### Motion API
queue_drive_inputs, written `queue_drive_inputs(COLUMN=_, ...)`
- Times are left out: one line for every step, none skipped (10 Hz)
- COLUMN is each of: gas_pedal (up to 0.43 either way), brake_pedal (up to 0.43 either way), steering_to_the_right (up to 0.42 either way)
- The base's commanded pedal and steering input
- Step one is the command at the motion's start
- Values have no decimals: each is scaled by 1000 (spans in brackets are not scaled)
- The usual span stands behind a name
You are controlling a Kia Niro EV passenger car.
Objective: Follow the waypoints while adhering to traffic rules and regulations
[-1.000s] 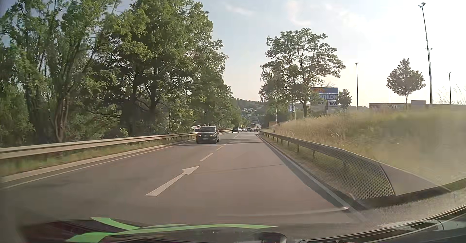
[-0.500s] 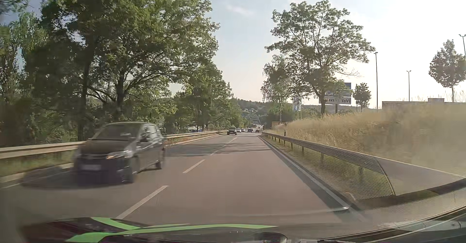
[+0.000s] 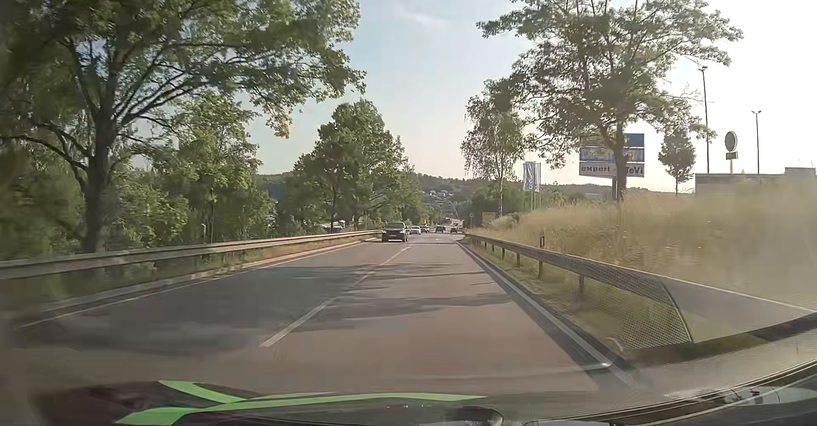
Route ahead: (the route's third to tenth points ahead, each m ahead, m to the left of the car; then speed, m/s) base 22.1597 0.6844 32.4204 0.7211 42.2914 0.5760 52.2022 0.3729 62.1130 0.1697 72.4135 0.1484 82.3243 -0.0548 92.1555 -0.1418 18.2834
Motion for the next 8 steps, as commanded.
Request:
queue_drive_inputs(gas_pedal=59, brake_pedal=0, steering_to_the_right=0)
queue_drive_inputs(gas_pedal=59, brake_pedal=0, steering_to_the_right=1)
queue_drive_inputs(gas_pedal=59, brake_pedal=0, steering_to_the_right=3)
queue_drive_inputs(gas_pedal=59, brake_pedal=0, steering_to_the_right=5)
queue_drive_inputs(gas_pedal=59, brake_pedal=0, steering_to_the_right=6)
queue_drive_inputs(gas_pedal=67, brake_pedal=0, steering_to_the_right=4)
queue_drive_inputs(gas_pedal=67, brake_pedal=0, steering_to_the_right=2)
queue_drive_inputs(gas_pedal=67, brake_pedal=0, steering_to_the_right=0)
